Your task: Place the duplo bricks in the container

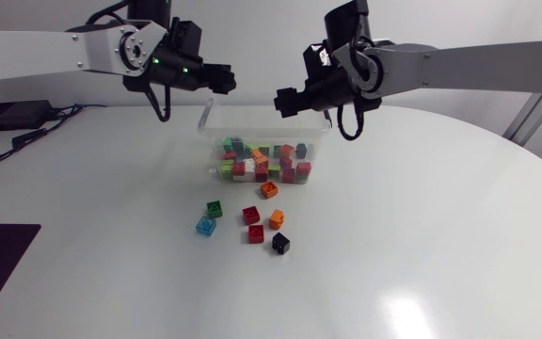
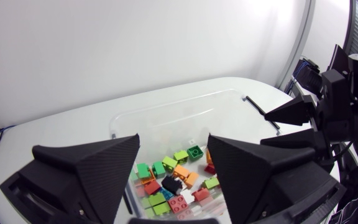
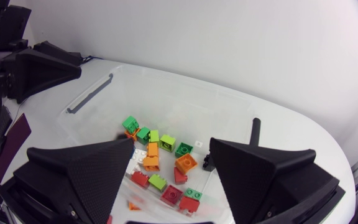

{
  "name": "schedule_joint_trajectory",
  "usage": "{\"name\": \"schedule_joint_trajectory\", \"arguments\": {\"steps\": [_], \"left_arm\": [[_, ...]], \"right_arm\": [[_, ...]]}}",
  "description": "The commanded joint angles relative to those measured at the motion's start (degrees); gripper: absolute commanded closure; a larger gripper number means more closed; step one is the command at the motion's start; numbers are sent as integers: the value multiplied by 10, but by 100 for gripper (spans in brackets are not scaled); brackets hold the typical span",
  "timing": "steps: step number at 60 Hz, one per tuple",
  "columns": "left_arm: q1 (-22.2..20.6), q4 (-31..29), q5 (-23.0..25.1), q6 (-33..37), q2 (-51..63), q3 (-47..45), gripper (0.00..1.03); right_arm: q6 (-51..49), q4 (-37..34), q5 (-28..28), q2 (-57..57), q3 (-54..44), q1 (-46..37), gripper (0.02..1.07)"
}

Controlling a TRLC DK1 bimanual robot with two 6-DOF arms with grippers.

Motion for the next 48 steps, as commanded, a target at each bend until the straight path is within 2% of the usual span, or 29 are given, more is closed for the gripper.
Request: {"name": "schedule_joint_trajectory", "arguments": {"steps": [1, 4, 11, 19, 28, 34, 48], "left_arm": [[15, -5, -1, 2, -95, -56, 10], [15, -19, 1, 14, -121, -77, 10], [4, -111, 1, 60, -202, -151, 10], [-13, -164, -1, 79, -258, -250, 10], [-26, -172, -9, 82, -255, -327, 10], [-34, -168, -19, 95, -213, -372, 11], [-39, -152, -28, 97, -142, -393, 17]], "right_arm": [[-21, -8, -2, -72, -51, 2, 7], [-28, -13, -4, -98, -78, 6, 7], [-49, -35, -11, -168, -156, 22, 7], [-77, -67, -13, -224, -232, 57, 7], [-92, -82, -8, -235, -287, 110, 7], [-103, -81, 9, -213, -317, 142, 7], [-111, -57, 22, -142, -353, 173, 10]]}}
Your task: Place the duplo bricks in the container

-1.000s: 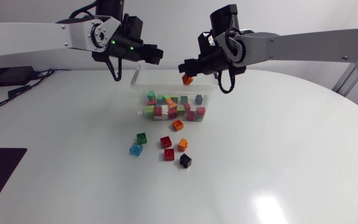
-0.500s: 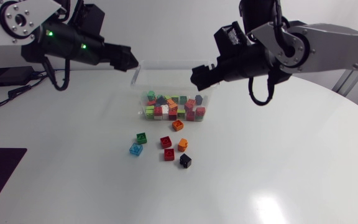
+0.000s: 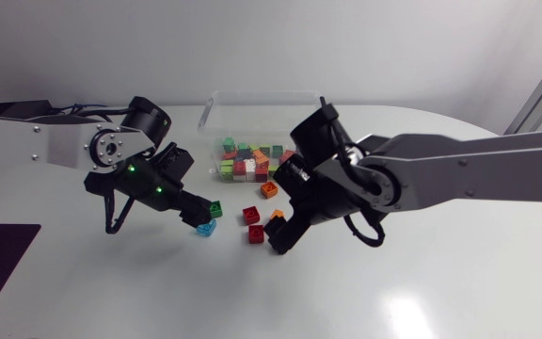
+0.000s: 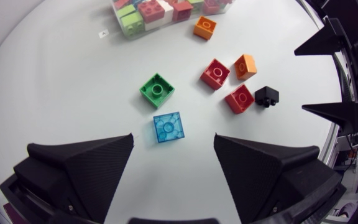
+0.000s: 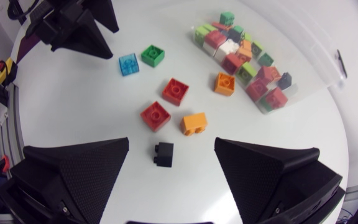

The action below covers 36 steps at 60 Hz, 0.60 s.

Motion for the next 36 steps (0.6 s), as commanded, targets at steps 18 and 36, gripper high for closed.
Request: {"name": "schedule_joint_trajectory", "arguments": {"steps": [18, 36], "left_arm": [[-21, 34, -39, 9, 109, 14, 32], [-22, 70, -47, 7, 163, 34, 50]], "right_arm": [[-18, 34, 41, 92, -20, 11, 10], [-22, 89, 57, 146, -19, 17, 29]]}}
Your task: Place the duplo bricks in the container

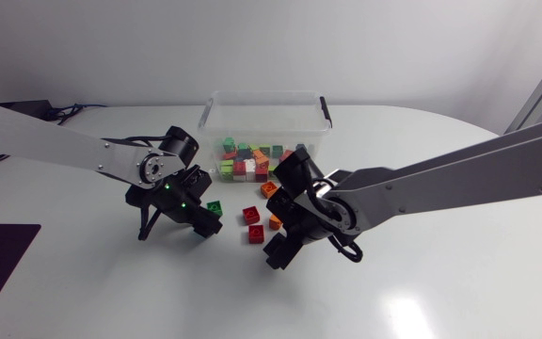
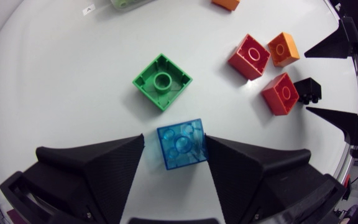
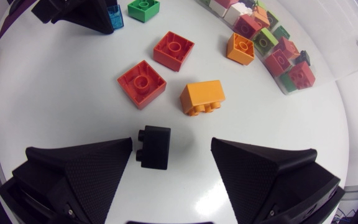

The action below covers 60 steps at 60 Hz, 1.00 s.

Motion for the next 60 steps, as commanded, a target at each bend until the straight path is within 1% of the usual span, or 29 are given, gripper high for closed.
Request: {"name": "schedule_joint_trajectory", "arguments": {"steps": [1, 5, 6, 9, 10, 14, 17, 24, 33, 39, 42, 49, 60], "left_arm": [[-4, 6, -1, 2, 26, 11, 57], [-5, 6, -1, 2, 30, 13, 81], [-5, 6, -1, 2, 31, 14, 83], [-6, 5, 0, 5, 31, 13, 85], [-6, 5, 0, 5, 30, 13, 86], [-3, 4, 0, 6, 18, 11, 89], [-1, 3, 0, 7, 4, 9, 90], [4, -10, 11, 12, -43, 8, 90], [12, -39, 33, 12, -127, 27, 90], [12, -51, 47, 8, -177, 60, 90], [13, -50, 52, 4, -195, 85, 90], [14, -36, 60, -16, -198, 136, 90], [14, 50, 67, -56, -166, 180, 90]], "right_arm": [[-7, 13, 9, 28, -3, 10, 34], [-7, 10, 11, 40, 5, 12, 56], [-7, 10, 11, 40, 5, 12, 60], [-8, 12, 10, 40, 5, 15, 79], [-9, 12, 9, 40, 5, 15, 81], [-8, 9, 4, 30, 3, 15, 82], [-8, -1, 2, 20, 5, 13, 84], [-7, -29, -11, -31, 8, 10, 85], [-6, -95, -24, -112, 51, -11, 85], [-1, -117, -29, -140, 92, -30, 85], [4, -118, -30, -144, 108, -36, 85], [21, -105, -29, -145, 144, -50, 85], [47, -41, -23, -129, 181, -71, 85]]}}
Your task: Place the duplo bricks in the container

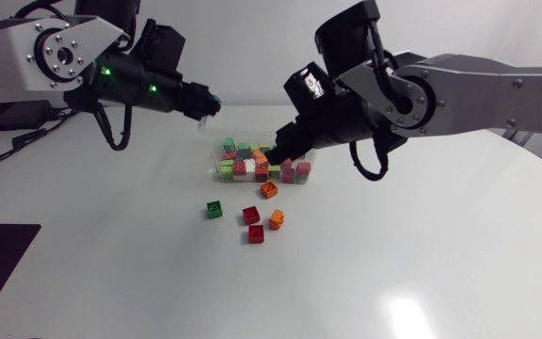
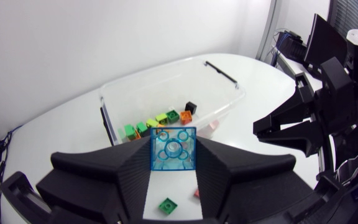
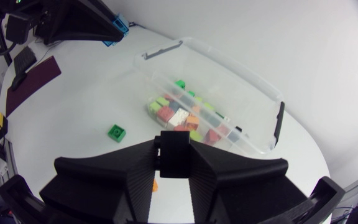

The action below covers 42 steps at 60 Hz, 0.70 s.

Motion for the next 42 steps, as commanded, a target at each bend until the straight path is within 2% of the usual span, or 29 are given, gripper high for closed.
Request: {"name": "schedule_joint_trajectory", "arguments": {"steps": [1, 16, 20, 26, 28, 32, 35, 36, 37, 41, 42], "left_arm": [[6, 28, 6, -27, 28, 23, 90], [26, 118, 14, -58, 112, 61, 88], [28, 157, 14, -65, 134, 61, 88], [30, 201, 14, -69, 156, 66, 87], [31, 205, 13, -70, 168, 75, 83], [34, 204, 12, -75, 188, 93, 65], [34, 204, 7, -76, 198, 101, 50], [34, 204, 7, -76, 199, 102, 48], [34, 204, 4, -76, 201, 105, 38], [34, 203, -1, -74, 200, 105, 25], [34, 202, -2, -73, 197, 103, 21]], "right_arm": [[25, 26, 5, 17, 22, -12, 85], [37, 109, 19, 73, 69, -48, 84], [37, 130, 24, 99, 84, -57, 83], [36, 135, 26, 143, 114, -67, 83], [35, 142, 31, 157, 121, -70, 82], [35, 145, 34, 185, 138, -75, 79], [32, 140, 40, 205, 154, -76, 69], [32, 139, 40, 207, 156, -76, 66], [32, 137, 44, 214, 162, -77, 56], [31, 135, 48, 222, 168, -78, 31], [30, 132, 48, 222, 170, -78, 19]]}}
